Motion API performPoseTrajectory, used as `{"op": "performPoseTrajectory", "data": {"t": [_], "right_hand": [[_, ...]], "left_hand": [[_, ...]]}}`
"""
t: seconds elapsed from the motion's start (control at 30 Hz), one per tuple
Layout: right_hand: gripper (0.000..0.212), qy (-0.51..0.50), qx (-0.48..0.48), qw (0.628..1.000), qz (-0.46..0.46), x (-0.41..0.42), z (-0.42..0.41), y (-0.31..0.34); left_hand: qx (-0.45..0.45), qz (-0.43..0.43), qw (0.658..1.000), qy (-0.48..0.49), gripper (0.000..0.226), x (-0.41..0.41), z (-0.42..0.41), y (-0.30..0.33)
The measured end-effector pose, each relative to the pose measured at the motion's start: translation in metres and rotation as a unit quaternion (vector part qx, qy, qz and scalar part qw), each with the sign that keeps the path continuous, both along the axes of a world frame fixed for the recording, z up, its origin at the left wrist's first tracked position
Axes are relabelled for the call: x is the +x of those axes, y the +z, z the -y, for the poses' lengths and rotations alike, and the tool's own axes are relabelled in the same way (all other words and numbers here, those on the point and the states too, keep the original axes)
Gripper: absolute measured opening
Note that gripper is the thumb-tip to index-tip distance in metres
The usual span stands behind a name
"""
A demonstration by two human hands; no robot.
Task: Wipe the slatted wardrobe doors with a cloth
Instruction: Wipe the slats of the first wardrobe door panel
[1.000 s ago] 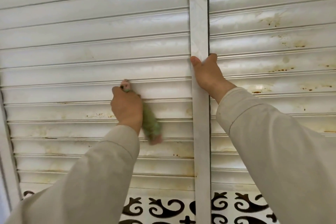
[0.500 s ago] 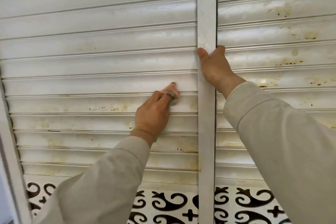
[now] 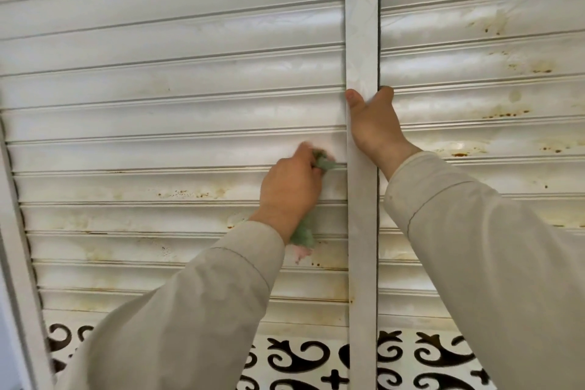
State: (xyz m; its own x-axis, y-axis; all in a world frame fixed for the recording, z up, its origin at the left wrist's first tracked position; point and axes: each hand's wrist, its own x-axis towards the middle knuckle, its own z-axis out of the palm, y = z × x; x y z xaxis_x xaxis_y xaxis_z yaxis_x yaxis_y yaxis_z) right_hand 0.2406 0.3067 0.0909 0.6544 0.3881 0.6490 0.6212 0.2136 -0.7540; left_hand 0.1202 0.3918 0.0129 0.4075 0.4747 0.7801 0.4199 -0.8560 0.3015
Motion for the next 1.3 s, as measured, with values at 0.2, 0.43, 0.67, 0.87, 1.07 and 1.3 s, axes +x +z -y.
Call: {"op": "performPoseTrajectory", "data": {"t": [0.2,0.43,0.67,0.87,1.07,1.3], "right_hand": [[0.058,-0.015,0.005,1.0,-0.005,-0.002,-0.004,-0.001],[0.059,-0.026,0.008,0.999,-0.026,-0.006,-0.007,-0.004],[0.061,-0.042,0.009,0.998,-0.041,-0.004,-0.009,-0.001],[0.062,-0.056,0.027,0.997,-0.056,-0.008,-0.01,-0.002],[0.054,-0.116,0.025,0.992,-0.044,-0.022,-0.016,-0.01],[0.06,-0.169,0.002,0.983,-0.078,-0.034,-0.022,-0.014]], "left_hand": [[-0.143,0.047,0.986,0.065,0.027,-0.066,-0.046,0.013],[-0.189,0.027,0.968,0.166,0.033,-0.149,-0.104,0.023],[-0.119,-0.063,0.985,0.104,0.029,-0.096,-0.065,0.039],[-0.079,-0.078,0.983,0.147,0.037,-0.084,-0.051,0.039],[0.185,-0.038,0.982,-0.007,0.013,-0.079,-0.072,0.006],[0.269,-0.017,0.959,-0.087,0.021,-0.089,-0.09,-0.01]]}}
